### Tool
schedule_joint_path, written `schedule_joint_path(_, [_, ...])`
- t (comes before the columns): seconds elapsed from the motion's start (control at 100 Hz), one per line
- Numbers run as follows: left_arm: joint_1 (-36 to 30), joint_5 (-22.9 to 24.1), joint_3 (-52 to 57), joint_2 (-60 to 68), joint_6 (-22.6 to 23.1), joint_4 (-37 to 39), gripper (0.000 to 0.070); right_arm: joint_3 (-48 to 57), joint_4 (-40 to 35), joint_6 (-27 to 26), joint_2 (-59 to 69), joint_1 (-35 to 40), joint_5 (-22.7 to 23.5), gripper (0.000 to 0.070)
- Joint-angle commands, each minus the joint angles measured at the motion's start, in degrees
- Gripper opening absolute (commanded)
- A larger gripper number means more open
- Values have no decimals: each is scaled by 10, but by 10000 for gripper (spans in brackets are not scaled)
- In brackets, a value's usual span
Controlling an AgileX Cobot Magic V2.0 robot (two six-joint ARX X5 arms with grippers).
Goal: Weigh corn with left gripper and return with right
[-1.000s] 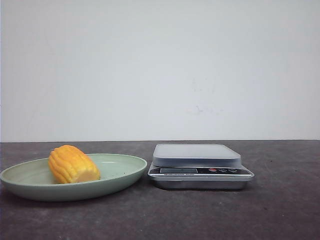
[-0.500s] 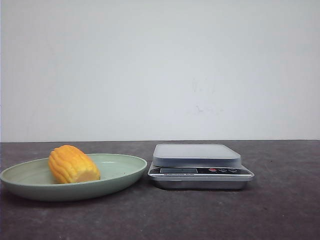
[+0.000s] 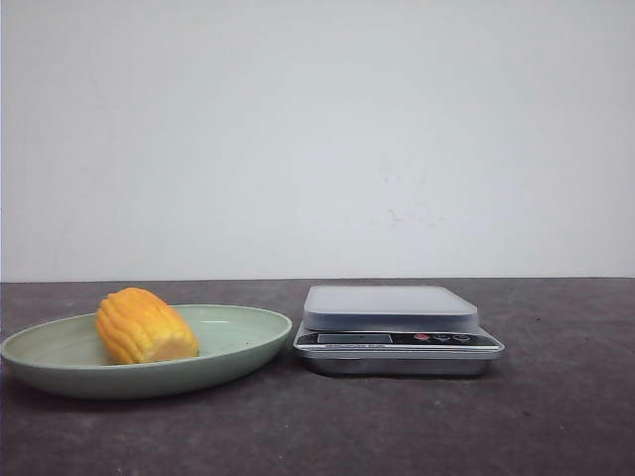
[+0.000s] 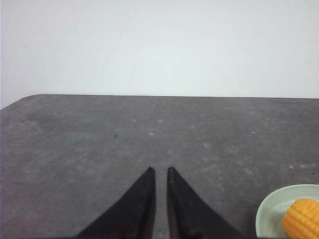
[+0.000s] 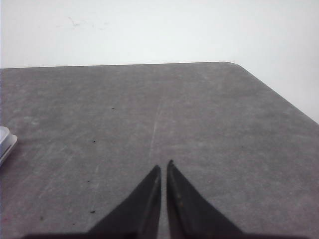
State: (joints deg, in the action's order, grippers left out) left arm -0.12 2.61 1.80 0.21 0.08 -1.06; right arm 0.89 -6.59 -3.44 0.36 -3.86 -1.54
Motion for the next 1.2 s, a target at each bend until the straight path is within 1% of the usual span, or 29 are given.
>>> schedule_joint_path(0.0, [2,-3,-10,0,5,7,0,-1,6,-7,-2,-2,0,15])
schedule_joint_path(0.18, [2,-3,-10,0,5,7,0,-1,7,-7,-2,-2,0,15])
schedule_joint_path(0.28, [1,-3,-10,0,-5,7,0,-1,9,-7,-2,-2,1,15])
schedule_joint_path(0.35, [1,-3,-10,0,-56,7,0,-1,24,-30,-2,-1,3,15])
schedule_joint_path(0.43, [1,-3,-9,0,-116,6,0,-1,53,-77,-2,-1,10,15])
schedule_joint_path(0.5, [1,-5,-6,0,-177,6,0,-1,84,-114,-2,-1,31,15])
schedule_joint_path(0.56, [1,-23,-6,0,-213,5,0,-1,110,-134,-2,-1,56,15])
schedule_joint_path(0.64, [1,-66,-4,0,-246,0,0,0,147,-159,-2,-1,100,15])
schedule_joint_path(0.67, [1,-94,-1,0,-269,-8,0,4,156,-186,-2,-1,127,7])
schedule_joint_path(0.73, [1,-131,5,0,-316,-9,0,16,165,-235,-1,-1,148,6])
schedule_joint_path(0.77, [1,-167,13,0,-360,-9,4,31,149,-271,-1,-1,167,6])
schedule_joint_path(0.8, [1,-190,22,2,-387,-13,6,45,131,-284,-1,-1,181,5])
schedule_joint_path(0.82, [1,-204,29,5,-403,-19,7,57,115,-286,0,-1,191,5])
schedule_joint_path(0.88, [1,-232,59,14,-428,-45,10,97,68,-274,4,-1,210,4])
schedule_joint_path(0.91, [1,-243,86,23,-429,-68,10,119,47,-263,10,-1,216,4])
schedule_joint_path(0.95, [1,-245,123,36,-424,-98,10,152,24,-248,22,-1,218,4])
schedule_joint_path(1.01, [1,-252,188,64,-394,-138,10,209,-7,-225,51,-1,231,4])
schedule_joint_path(1.06, [1,-265,250,95,-358,-172,10,261,-37,-205,83,-1,248,4])
schedule_joint_path(1.11, [1,-278,317,134,-313,-212,10,317,-74,-182,117,0,262,4])
schedule_joint_path(1.19, [1,-285,423,196,-234,-288,10,401,-133,-144,171,0,266,4])
